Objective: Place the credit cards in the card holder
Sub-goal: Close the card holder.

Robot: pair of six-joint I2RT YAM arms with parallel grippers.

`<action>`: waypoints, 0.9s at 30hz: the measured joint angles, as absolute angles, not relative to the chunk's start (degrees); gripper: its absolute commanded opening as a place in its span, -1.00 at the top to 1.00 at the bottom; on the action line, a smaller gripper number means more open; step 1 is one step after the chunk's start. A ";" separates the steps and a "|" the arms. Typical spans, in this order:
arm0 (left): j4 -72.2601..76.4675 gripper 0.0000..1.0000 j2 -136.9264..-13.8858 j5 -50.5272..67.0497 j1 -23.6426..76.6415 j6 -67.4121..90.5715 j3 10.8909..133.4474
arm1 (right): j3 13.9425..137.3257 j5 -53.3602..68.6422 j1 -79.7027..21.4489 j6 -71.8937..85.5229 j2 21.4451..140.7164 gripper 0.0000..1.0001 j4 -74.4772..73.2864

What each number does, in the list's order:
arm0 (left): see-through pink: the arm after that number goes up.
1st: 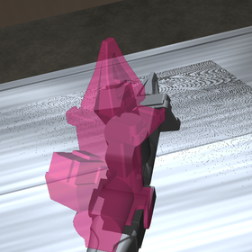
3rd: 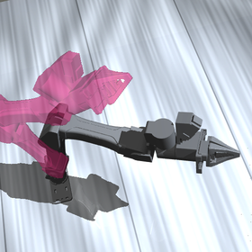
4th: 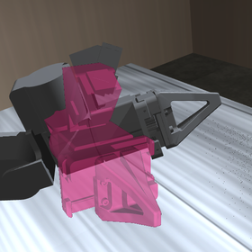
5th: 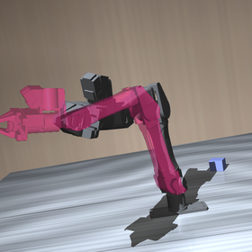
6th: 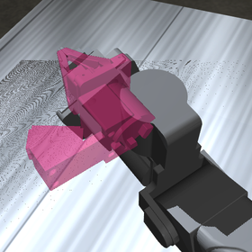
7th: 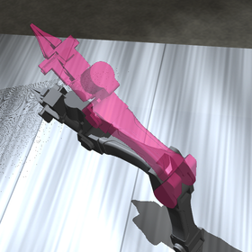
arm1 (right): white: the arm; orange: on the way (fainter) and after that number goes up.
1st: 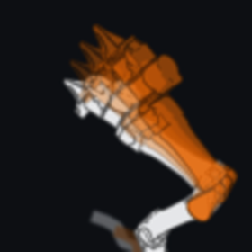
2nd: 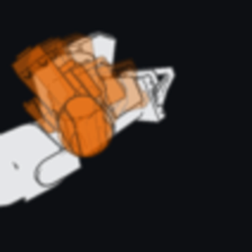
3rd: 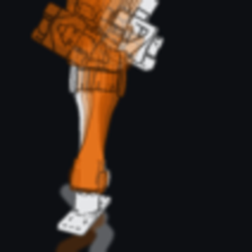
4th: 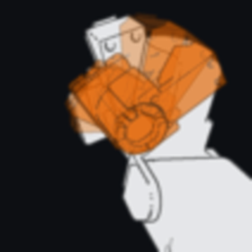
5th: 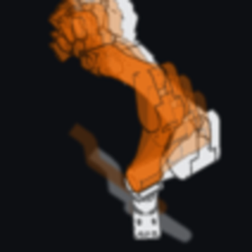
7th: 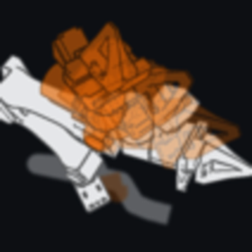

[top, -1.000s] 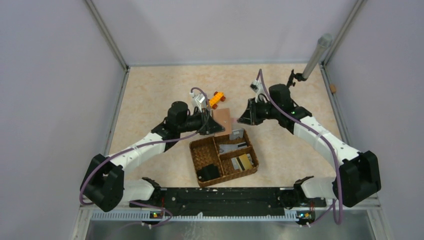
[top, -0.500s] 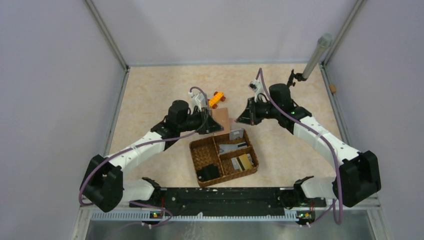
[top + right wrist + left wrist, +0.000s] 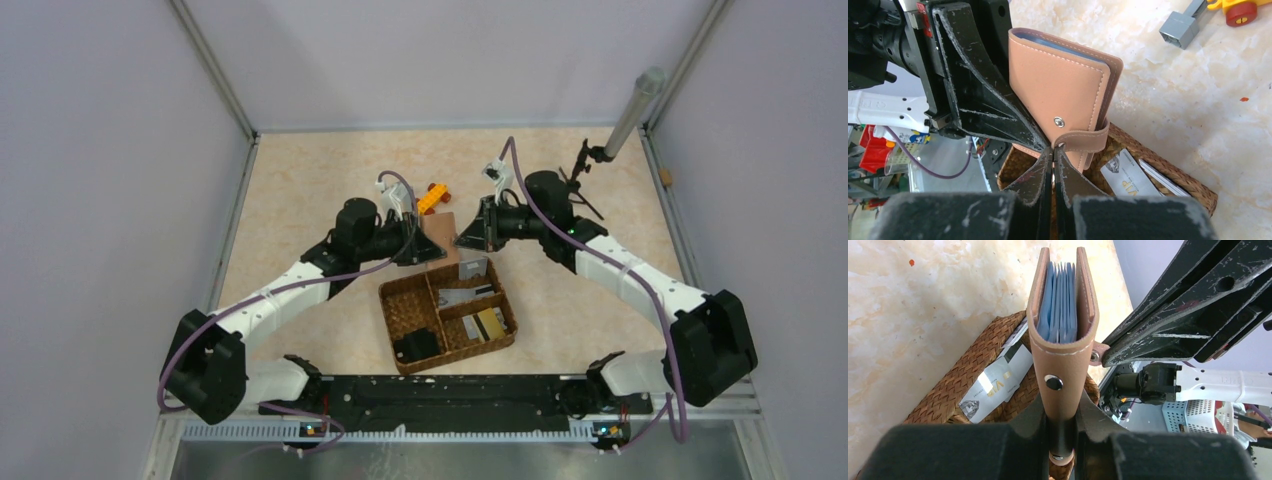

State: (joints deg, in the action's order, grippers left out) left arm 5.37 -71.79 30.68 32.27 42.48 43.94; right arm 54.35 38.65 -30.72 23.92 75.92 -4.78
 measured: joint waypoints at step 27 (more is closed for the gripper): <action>2.94 1.00 -72.27 28.62 32.77 41.74 44.69 | 51.46 36.12 -32.25 30.70 77.54 1.00 4.73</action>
